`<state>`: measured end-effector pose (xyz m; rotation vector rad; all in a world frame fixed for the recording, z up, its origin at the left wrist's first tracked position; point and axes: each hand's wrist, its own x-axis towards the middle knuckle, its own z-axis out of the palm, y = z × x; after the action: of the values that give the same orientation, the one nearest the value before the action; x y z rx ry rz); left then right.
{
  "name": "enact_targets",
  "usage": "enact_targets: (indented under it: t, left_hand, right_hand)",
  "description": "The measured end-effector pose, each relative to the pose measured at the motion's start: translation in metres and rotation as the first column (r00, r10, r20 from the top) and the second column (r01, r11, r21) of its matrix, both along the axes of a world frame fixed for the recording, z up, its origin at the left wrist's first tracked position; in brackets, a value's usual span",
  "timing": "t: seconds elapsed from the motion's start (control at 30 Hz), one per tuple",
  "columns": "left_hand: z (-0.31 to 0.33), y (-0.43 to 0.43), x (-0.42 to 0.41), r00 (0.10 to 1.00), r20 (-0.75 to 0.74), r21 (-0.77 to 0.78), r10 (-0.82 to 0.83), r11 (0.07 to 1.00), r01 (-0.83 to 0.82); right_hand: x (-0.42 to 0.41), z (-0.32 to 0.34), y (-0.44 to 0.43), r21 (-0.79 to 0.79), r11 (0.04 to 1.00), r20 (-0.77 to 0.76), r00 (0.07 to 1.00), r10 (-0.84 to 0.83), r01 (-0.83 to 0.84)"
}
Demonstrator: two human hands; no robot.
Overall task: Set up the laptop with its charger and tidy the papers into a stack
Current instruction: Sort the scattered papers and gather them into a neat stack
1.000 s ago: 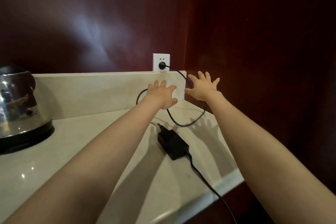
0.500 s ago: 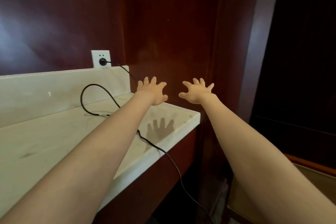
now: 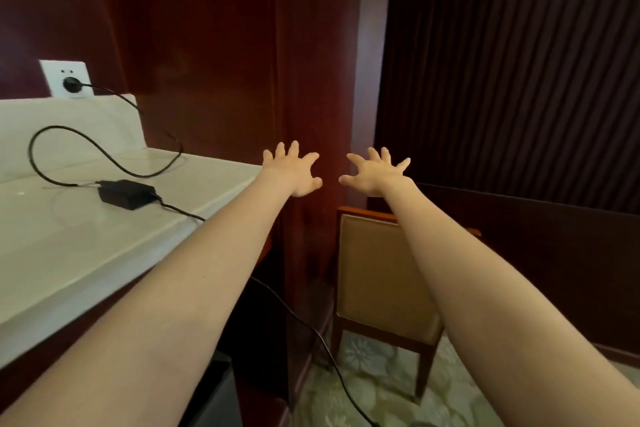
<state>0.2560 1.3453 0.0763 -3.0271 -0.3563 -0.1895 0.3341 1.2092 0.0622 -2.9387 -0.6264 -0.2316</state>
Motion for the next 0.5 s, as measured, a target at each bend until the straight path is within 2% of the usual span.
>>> enact_targets:
  t: [0.5]
  left_hand:
    - [-0.033,-0.196,-0.035,0.957,-0.063,-0.121,-0.282,0.954,0.273]
  right_hand:
    - [-0.088,-0.037,-0.218,-0.056,0.955,-0.124,0.947,-0.296,0.291]
